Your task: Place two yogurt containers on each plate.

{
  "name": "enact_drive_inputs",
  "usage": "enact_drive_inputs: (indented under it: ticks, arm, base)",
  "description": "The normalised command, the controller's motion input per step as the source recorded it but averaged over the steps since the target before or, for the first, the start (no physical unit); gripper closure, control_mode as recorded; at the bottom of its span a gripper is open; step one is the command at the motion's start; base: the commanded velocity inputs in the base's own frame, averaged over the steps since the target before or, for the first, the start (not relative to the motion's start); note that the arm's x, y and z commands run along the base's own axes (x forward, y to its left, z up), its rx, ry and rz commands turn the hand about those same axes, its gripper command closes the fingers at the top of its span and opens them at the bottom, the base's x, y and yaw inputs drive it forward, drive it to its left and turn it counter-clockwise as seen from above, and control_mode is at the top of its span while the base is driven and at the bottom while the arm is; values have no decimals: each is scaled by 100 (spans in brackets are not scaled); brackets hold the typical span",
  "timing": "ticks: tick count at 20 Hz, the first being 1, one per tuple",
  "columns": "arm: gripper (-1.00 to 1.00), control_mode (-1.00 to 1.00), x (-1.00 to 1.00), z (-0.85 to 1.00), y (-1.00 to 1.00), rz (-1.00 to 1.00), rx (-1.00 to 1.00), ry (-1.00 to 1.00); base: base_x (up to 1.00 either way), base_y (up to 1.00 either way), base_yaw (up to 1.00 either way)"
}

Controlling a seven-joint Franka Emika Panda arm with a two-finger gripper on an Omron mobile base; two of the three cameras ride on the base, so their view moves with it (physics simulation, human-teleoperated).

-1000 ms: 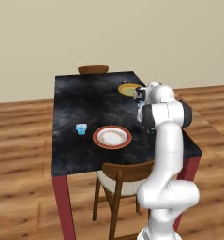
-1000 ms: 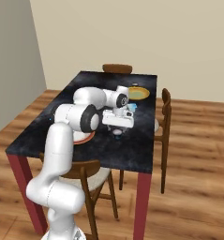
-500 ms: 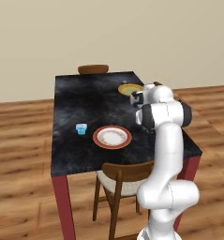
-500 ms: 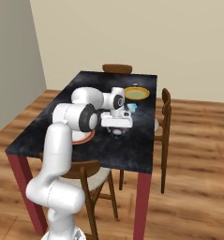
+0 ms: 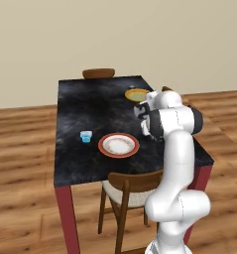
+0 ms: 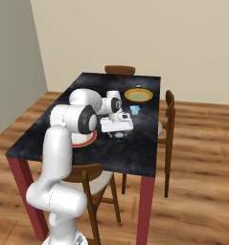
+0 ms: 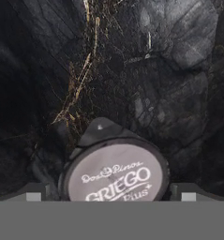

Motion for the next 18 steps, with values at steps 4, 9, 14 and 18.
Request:
enact_drive_inputs:
  ticks: [4,9,14,18]
  arm:
    - [-100,-100,-1,-4,0,-1,-1,0]
    - [-100,-100,0,-2,0,0,0,-2]
    - [-100,-100,0,-2,0,0,0,-9]
    - [-100,-100,0,-11,0,0,0,-13]
  base:
    - [0,0,0]
    - [0,0,0]
    - [0,0,0]
    - [0,0,0]
